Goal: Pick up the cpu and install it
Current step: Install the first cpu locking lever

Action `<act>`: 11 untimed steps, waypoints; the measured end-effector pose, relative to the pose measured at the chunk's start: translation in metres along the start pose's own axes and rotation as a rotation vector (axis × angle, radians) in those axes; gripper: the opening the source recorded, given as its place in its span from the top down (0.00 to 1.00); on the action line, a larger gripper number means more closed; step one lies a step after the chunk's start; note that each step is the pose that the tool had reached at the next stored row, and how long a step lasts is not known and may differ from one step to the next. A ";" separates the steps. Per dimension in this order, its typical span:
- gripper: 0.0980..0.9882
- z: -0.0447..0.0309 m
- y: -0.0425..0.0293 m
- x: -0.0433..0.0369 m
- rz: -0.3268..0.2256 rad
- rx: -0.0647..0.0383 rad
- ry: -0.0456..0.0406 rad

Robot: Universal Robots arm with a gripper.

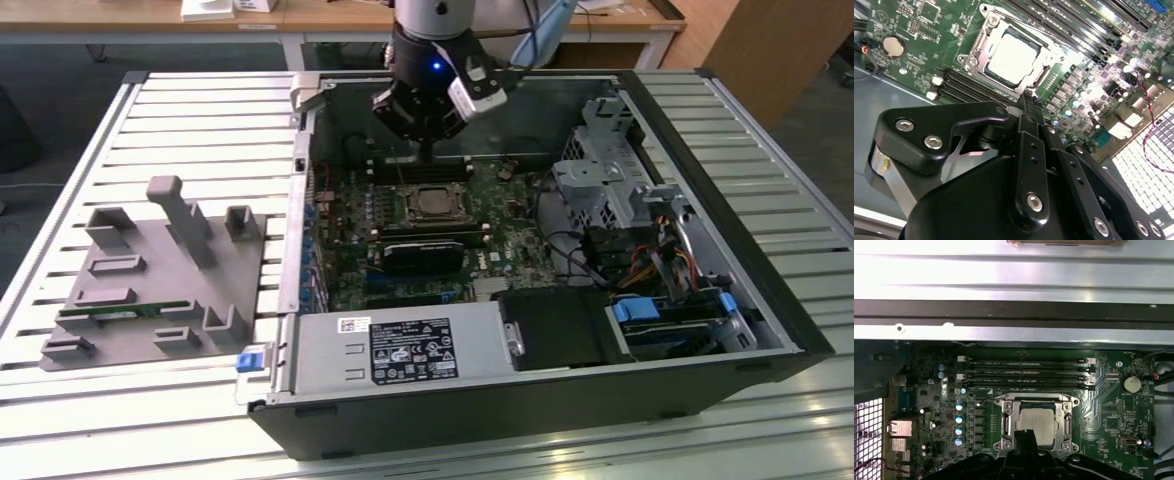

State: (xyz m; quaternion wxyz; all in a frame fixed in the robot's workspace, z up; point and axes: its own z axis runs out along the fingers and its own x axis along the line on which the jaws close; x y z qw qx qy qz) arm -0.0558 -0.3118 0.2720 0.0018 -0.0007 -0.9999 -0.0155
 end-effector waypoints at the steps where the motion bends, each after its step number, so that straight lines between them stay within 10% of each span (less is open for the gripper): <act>1: 0.98 0.0000 0.0000 0.0008 0.000 0.000 0.0000; 11: 0.98 0.0002 0.0000 0.0126 0.000 0.000 0.0000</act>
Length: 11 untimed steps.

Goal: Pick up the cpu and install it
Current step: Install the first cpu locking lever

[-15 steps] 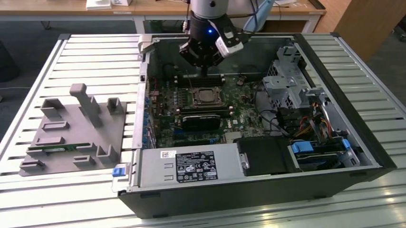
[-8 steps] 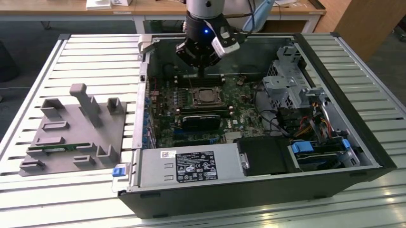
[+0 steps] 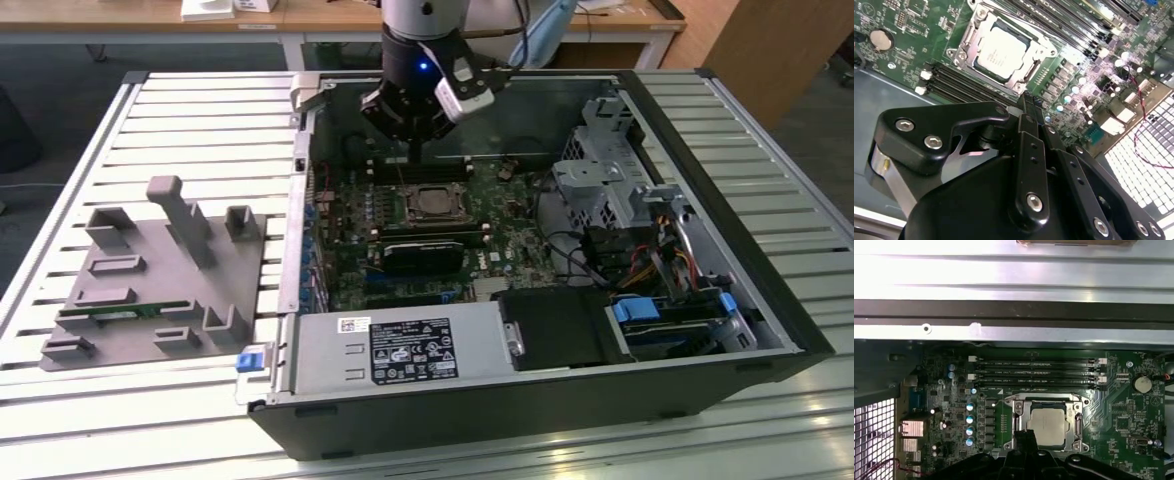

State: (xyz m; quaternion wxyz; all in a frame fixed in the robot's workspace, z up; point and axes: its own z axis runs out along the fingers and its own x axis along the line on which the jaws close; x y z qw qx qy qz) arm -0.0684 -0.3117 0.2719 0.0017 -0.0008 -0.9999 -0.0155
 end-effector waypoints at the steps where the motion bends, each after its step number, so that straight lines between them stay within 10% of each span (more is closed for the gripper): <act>1: 0.98 0.0001 0.0000 0.0009 0.000 0.000 0.0000; 11: 0.98 0.0004 0.0000 0.0133 0.000 0.000 0.0000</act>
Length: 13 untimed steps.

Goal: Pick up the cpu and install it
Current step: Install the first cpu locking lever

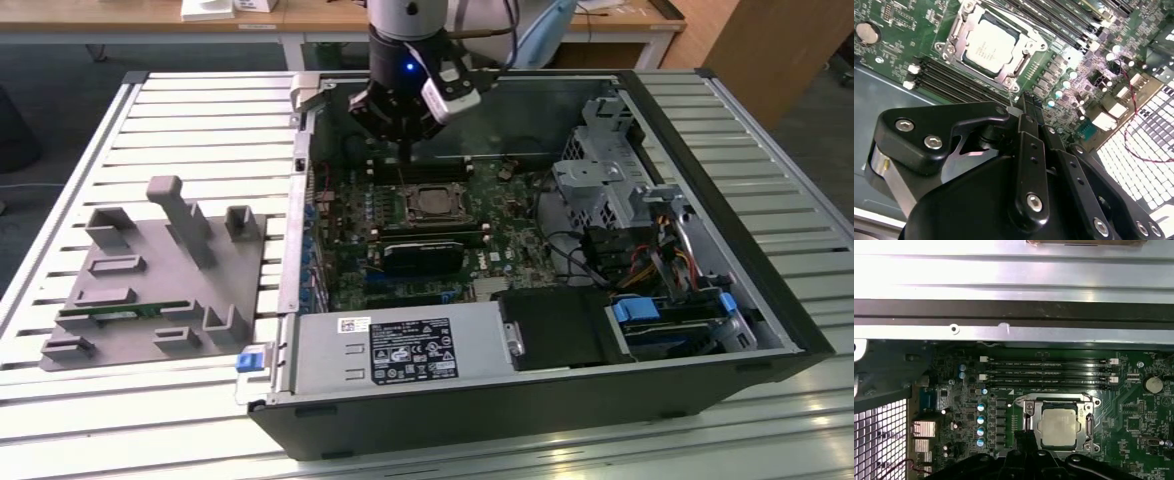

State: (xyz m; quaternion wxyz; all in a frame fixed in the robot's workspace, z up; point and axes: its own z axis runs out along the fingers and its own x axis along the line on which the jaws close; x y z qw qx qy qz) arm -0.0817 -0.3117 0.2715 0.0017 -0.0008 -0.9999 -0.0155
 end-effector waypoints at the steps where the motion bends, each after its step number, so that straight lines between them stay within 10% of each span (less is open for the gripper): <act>1: 0.98 0.0000 0.0000 0.0018 0.000 0.000 0.0000; 13: 0.98 0.0054 0.0045 0.0206 -0.001 0.000 0.0001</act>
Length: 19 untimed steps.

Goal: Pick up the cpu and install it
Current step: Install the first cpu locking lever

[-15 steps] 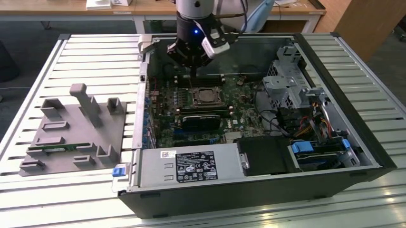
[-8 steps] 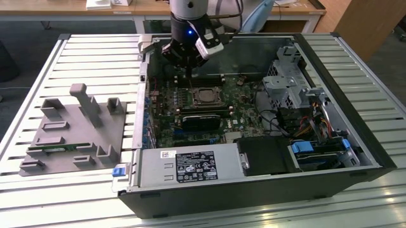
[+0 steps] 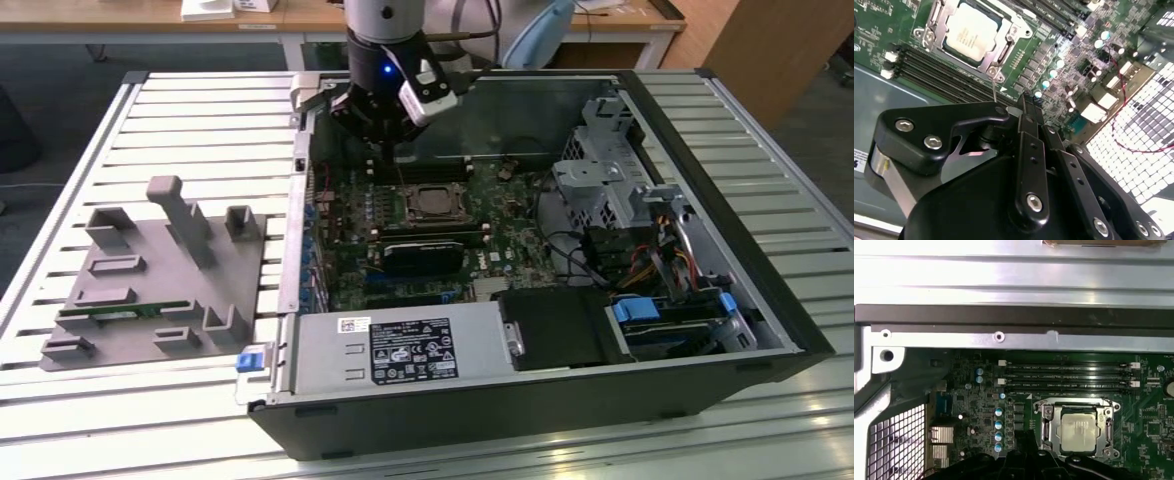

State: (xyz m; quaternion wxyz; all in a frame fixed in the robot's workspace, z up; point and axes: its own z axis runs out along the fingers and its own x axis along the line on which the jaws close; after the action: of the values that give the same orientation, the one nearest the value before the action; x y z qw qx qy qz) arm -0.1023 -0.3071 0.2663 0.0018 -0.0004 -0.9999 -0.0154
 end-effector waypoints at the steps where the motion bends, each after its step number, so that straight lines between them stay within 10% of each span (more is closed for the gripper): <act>1: 0.98 0.0007 0.0014 0.0002 0.000 0.000 0.0000; 19: 0.98 0.0077 0.0240 0.0004 -0.003 0.000 -0.0136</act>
State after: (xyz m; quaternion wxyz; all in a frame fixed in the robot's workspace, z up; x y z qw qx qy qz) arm -0.1027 -0.2828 0.2593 -0.0051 0.0009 -0.9999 -0.0154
